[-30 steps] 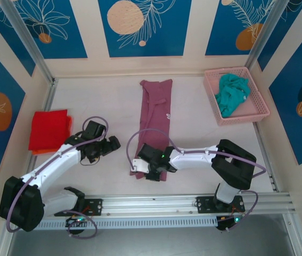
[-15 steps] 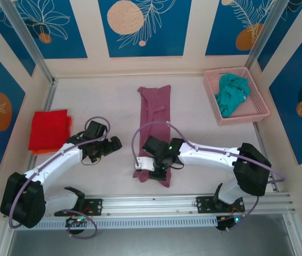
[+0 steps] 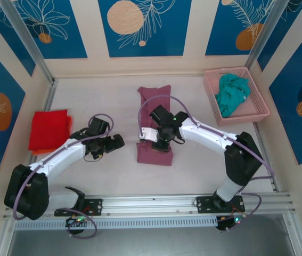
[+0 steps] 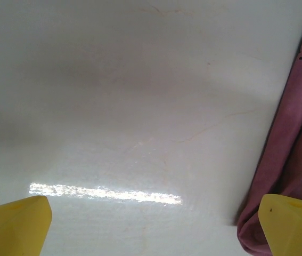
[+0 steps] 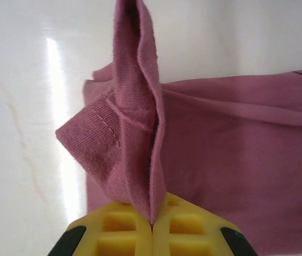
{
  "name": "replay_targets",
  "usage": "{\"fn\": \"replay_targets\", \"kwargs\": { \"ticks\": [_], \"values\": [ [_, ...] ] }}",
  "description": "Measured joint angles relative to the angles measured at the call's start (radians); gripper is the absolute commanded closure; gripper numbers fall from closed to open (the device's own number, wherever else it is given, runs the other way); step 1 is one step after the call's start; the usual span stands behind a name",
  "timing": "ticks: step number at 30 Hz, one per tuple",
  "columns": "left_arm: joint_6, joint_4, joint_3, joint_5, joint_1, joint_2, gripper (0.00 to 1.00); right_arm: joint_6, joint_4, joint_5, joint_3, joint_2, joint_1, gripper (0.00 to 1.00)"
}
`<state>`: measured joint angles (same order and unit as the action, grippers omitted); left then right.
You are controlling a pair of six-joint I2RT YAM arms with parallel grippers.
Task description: Fold and stack the t-shirts
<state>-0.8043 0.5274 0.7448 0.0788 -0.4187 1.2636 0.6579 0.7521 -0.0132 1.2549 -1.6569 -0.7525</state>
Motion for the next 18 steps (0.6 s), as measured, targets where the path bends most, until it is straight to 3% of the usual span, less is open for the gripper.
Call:
{"fn": "replay_targets", "kwargs": {
  "ticks": [18],
  "values": [
    [0.003,0.003,0.016,0.000,0.003,0.028,0.00,0.101,-0.040,-0.005,0.184,-0.214,0.149,1.00]
  ]
}}
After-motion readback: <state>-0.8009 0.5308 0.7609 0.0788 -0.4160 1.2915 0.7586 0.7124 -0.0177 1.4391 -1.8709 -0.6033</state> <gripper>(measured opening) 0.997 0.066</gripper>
